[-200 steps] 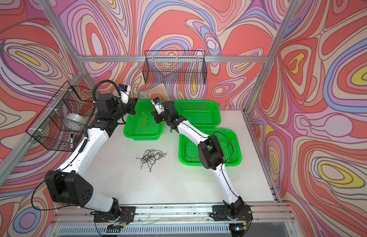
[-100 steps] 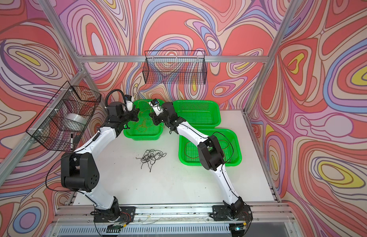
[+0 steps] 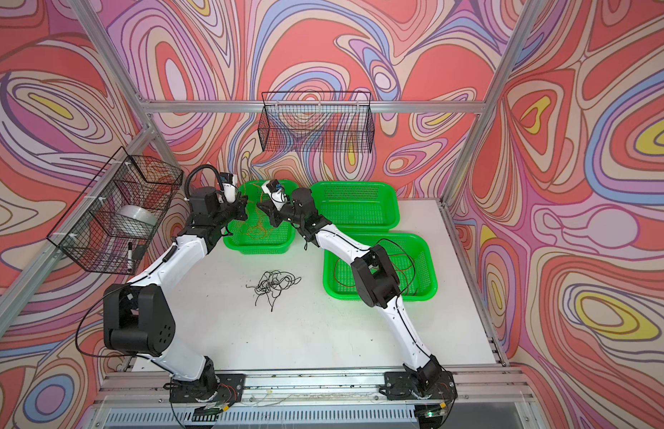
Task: Untangle the cables
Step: 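Lower the orange wire into the basket and open both grippers, then lower the right gripper onto the black wire tangle and grasp a black wire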
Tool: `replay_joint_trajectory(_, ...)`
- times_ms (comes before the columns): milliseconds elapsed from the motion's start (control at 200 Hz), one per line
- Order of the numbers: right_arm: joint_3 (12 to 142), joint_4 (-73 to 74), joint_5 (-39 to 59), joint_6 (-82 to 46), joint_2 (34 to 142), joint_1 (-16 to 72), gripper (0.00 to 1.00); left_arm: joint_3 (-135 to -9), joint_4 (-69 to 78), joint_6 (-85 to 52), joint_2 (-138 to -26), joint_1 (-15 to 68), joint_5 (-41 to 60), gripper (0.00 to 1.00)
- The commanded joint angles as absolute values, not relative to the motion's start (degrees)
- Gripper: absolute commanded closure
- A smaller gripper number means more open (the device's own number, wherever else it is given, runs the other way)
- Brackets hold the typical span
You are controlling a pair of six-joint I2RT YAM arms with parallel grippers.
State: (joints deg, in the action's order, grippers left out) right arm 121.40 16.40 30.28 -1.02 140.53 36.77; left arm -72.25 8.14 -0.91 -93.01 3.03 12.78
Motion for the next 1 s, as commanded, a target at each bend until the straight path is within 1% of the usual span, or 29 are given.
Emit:
replay_joint_trajectory(0, 125.44, 15.68, 28.09, -0.11, 143.21, 36.65, 1.0, -71.27, 9.33, -1.45, -93.88, 1.98, 12.15, 1.0)
replay_joint_trajectory(60, 126.15, 13.61, 26.67, 0.35, 144.35, 36.69, 1.0, -72.07, 8.44, -1.82, -95.46, 1.84, 13.2, 1.0)
replay_joint_trajectory(90, 125.34, 13.72, 24.05, 0.45, 144.29, 36.65, 1.0, -72.54, 7.98, -1.98, -96.34, 1.76, 13.53, 1.0)
replay_joint_trajectory(130, 123.69, 14.06, 20.89, 0.29, 144.15, 36.65, 0.85, -73.15, 7.74, -2.24, -97.58, 1.67, 14.11, 1.0)
replay_joint_trajectory(155, 123.04, 13.72, 18.78, 0.23, 144.06, 36.57, 0.82, -73.46, 7.65, -2.53, -98.42, 1.63, 14.5, 1.0)
replay_joint_trajectory(180, 122.71, 13.12, 16.84, 0.18, 143.89, 36.57, 0.82, -73.97, 7.5, -2.78, -99.32, 1.58, 14.74, 1.0)
replay_joint_trajectory(205, 122.61, 12.29, 14.89, 0.18, 143.74, 36.56, 0.78, -74.59, 7.12, -2.98, -100.11, 1.58, 15.04, 1.0)
replay_joint_trajectory(270, 123.32, 8.67, 11.19, 0.43, 143.24, 36.52, 0.59, -76.39, 5.56, -3.29, -102.48, 1.5, 15.43, 1.0)
replay_joint_trajectory(340, 124.26, 4.79, 8.86, 0.97, 142.33, 36.47, 0.43, -78.41, 3.92, -3.18, -104.85, 1.41, 16.38, 1.0)
replay_joint_trajectory(446, 122.77, 1.51, 7.09, 1.2, 139.08, 36.47, 0.29, -81.51, 1.53, -3.65, -107.74, 1.41, 17.67, 1.0)
replay_joint_trajectory(516, 119.96, 0.47, 6.77, 1.92, 135.53, 36.48, 0.24, -84.8, -1.41, -3.76, -109.81, 1.38, 18.51, 1.0)
replay_joint_trajectory(551, 118.16, 0.04, 6.71, 2.1, 133.48, 36.47, 0.22, -86.13, -2.62, -4.18, -110.56, 1.39, 18.44, 0.9)
replay_joint_trajectory(591, 116.01, -0.33, 6.35, 2.24, 131.09, 36.47, 0.2, -87.07, -3.29, -4.68, -111.16, 1.44, 18.16, 0.73)
replay_joint_trajectory(626, 114.34, -0.91, 6.07, 2.36, 128.95, 36.47, 0.2, -87.51, -3.43, -5.07, -111.29, 1.4, 17.86, 0.6)
replay_joint_trajectory(691, 111.63, -3.23, 6.08, 2.53, 125.17, 36.46, 0.2, -87.22, -2.85, -6.31, -110.83, 1.38, 17.47, 0.43)
replay_joint_trajectory(786, 108.05, -9.48, 7.6, 2.26, 120.14, 36.73, 0.2, -85.87, -1.62, -7.28, -108.92, 1.35, 16.97, 0.26)
replay_joint_trajectory(816, 106.87, -11.52, 8.14, 2.2, 118.54, 36.87, 0.21, -85.47, -1.43, -7.25, -108.09, 1.41, 16.87, 0.13)
replay_joint_trajectory(851, 105.41, -14.14, 8.45, 1.88, 116.87, 37.14, 0.23, -85.05, -1.54, -7.21, -107.28, 1.36, 16.64, 0.02)
replay_joint_trajectory(876, 104.17, -15.97, 8.56, 1.62, 115.58, 37.4, 0.24, -84.93, -1.86, -7.19, -106.67, 1.42, 16.43, 0.0)
replay_joint_trajectory(991, 97.79, -22.36, 8.68, 0.97, 110.47, 39.2, 0.3, -82.9, -2.08, -6.32, -103.19, 1.46, 16.17, 0.0)
